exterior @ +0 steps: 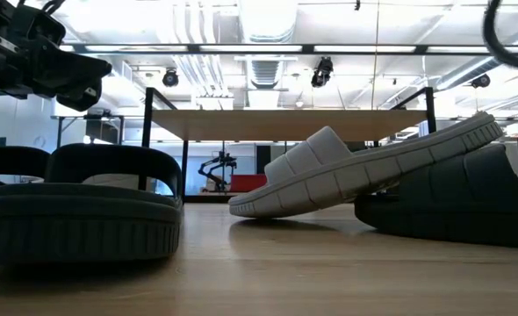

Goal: Pick and place slides into the shelf
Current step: Put the right black slipper on the shelf

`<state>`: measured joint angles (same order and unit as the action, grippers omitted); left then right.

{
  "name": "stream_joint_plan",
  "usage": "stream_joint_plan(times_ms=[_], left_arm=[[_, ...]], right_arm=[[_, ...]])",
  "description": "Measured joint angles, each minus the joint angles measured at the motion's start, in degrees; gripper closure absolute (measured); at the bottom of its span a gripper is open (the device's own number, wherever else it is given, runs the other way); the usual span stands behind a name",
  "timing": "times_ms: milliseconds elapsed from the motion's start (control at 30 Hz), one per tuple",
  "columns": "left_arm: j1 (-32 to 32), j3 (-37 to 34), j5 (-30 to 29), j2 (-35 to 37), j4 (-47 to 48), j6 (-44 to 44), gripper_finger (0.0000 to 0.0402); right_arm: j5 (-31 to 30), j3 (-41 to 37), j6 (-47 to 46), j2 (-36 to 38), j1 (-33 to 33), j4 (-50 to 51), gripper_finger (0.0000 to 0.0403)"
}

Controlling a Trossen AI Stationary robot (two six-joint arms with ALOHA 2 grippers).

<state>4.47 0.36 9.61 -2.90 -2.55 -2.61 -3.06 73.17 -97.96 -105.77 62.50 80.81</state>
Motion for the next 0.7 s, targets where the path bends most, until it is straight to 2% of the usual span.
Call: stream_joint_plan(times_ms=[467, 700], left_arm=[[0.00, 0.00, 0.00, -0.04, 0.00, 0.01, 0.0384], [0.00, 0.00, 0.00, -0.04, 0.00, 0.00, 0.0384]], right_arm=[[-0.22, -3.55, 0.03, -0.93, -1.73, 2.34, 0.0183], [-1.02, -3.99, -3.81, -0.93, -1.73, 2.32, 0.0183]])
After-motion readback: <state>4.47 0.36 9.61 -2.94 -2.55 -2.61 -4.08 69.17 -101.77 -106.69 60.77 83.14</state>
